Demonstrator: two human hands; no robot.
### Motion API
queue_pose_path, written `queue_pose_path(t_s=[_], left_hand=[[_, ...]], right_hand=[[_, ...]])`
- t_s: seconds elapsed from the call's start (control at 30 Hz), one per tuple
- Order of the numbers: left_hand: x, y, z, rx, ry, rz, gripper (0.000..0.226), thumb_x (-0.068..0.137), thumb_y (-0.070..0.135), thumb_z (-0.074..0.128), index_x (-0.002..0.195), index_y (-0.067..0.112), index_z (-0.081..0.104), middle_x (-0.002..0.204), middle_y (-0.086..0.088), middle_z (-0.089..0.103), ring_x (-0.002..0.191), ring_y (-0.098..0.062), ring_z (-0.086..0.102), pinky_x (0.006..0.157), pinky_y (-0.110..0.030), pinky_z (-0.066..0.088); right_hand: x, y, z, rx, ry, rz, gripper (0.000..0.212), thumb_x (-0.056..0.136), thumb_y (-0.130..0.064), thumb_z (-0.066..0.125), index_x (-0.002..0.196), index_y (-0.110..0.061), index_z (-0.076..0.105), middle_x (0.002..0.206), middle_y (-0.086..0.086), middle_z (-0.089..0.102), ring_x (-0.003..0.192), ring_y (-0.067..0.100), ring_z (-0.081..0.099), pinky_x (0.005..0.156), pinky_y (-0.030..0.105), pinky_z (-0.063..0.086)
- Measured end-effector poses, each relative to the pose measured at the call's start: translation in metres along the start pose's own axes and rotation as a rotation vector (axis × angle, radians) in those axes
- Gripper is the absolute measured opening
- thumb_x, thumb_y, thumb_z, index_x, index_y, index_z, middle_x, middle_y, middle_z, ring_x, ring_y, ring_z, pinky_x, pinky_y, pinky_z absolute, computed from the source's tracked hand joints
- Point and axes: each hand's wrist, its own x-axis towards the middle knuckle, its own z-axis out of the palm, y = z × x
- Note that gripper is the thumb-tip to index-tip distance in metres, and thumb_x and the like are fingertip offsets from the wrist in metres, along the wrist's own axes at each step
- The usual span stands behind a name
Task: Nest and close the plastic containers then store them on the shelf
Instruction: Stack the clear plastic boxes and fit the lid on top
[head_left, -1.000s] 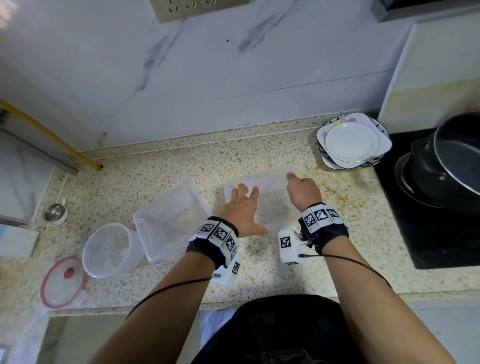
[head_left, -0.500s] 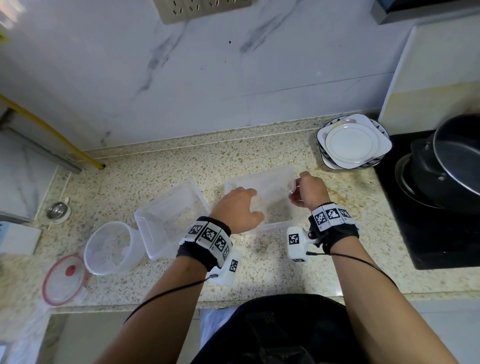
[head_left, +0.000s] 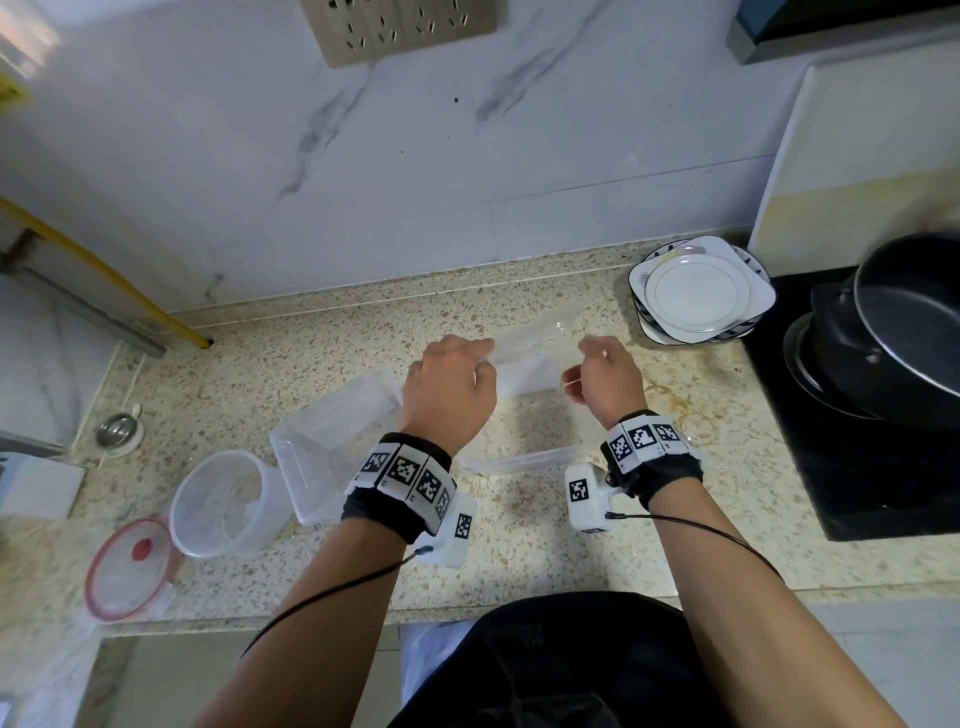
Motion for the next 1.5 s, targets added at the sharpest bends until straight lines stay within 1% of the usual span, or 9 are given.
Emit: queue_pose_path(t_s=[0.17,0.33,0.5,0.73,0.9,1.03,1.2,1.33,1.5], left_hand=[[-0.002,0.0,0.006,-0.178,-0.135,0.034,0.033,0.097,0.024,0.05,0.123,0.02,0.07,0.109,0.001,0.063,0.097,-0.019,0.061,0.089,-0.038,0.053],[-0.008,-0.001,0.011,-0.145,-0.243,0.002,0.029,0.098,0.027,0.049,0.115,0.013,0.068,0.109,-0.005,0.066,0.079,-0.019,0.062,0.079,-0.038,0.056],[-0.008,-0.01,0.014,-0.124,-0.357,-0.085,0.038,0.1,0.028,0.049,0.134,0.013,0.061,0.124,-0.013,0.067,0.109,-0.03,0.067,0.095,-0.039,0.055],[-0.012,-0.044,0.029,0.053,-0.462,-0.226,0.061,0.102,0.035,0.049,0.155,0.01,0.032,0.157,-0.015,0.036,0.144,-0.028,0.037,0.114,-0.038,0.036],[-0.02,-0.05,0.039,0.023,-0.504,-0.243,0.062,0.102,0.033,0.048,0.156,0.011,0.027,0.16,-0.012,0.032,0.145,-0.027,0.034,0.116,-0.039,0.035],[-0.02,-0.042,0.042,-0.044,-0.517,-0.201,0.063,0.101,0.03,0.05,0.157,0.013,0.028,0.16,-0.009,0.032,0.144,-0.025,0.037,0.117,-0.04,0.034],[-0.02,-0.044,0.041,-0.118,-0.502,-0.205,0.057,0.101,0.03,0.052,0.154,0.015,0.036,0.155,-0.009,0.04,0.14,-0.024,0.043,0.115,-0.041,0.038],[-0.019,-0.063,0.028,-0.193,-0.381,-0.251,0.048,0.099,0.028,0.055,0.145,0.016,0.047,0.147,-0.008,0.048,0.133,-0.024,0.049,0.109,-0.043,0.044],[-0.021,-0.107,0.006,-0.11,-0.209,-0.277,0.06,0.093,0.034,0.067,0.146,0.016,0.046,0.151,-0.006,0.04,0.14,-0.023,0.039,0.114,-0.037,0.036]], right_hand=[[-0.013,-0.022,0.001,0.295,-0.065,-0.123,0.06,0.093,-0.068,0.028,0.116,-0.02,0.056,0.074,0.013,0.071,0.061,0.023,0.065,0.065,0.036,0.058],[-0.019,-0.034,-0.001,0.216,0.011,-0.172,0.075,0.08,-0.084,0.037,0.106,-0.016,0.052,0.078,0.013,0.071,0.061,0.022,0.066,0.066,0.039,0.06],[-0.021,-0.033,-0.001,0.058,0.14,-0.189,0.046,0.083,-0.071,0.044,0.094,-0.027,0.049,0.065,-0.001,0.068,0.061,0.017,0.069,0.071,0.042,0.059],[-0.021,-0.023,-0.003,-0.156,0.185,-0.218,0.03,0.087,-0.042,0.041,0.097,-0.017,0.052,0.08,0.004,0.071,0.079,0.026,0.068,0.067,0.033,0.046],[-0.025,-0.017,-0.002,-0.311,0.187,-0.162,0.035,0.094,-0.034,0.039,0.117,-0.013,0.054,0.087,0.005,0.064,0.067,0.011,0.056,0.058,0.026,0.035],[-0.026,-0.014,-0.002,-0.447,0.185,-0.043,0.037,0.096,-0.028,0.042,0.125,-0.008,0.053,0.12,0.019,0.062,0.098,0.034,0.059,0.076,0.03,0.037],[-0.033,-0.01,0.0,-0.655,0.299,0.014,0.042,0.094,-0.026,0.049,0.129,-0.003,0.051,0.133,0.022,0.045,0.116,0.04,0.051,0.086,0.037,0.043],[-0.044,-0.016,0.014,-0.789,0.429,-0.087,0.038,0.09,-0.026,0.055,0.122,-0.005,0.054,0.13,0.02,0.045,0.117,0.039,0.046,0.094,0.045,0.044],[-0.053,-0.024,0.039,-0.689,0.459,-0.32,0.022,0.089,-0.019,0.056,0.109,-0.008,0.061,0.12,0.017,0.051,0.107,0.037,0.05,0.083,0.04,0.048]])
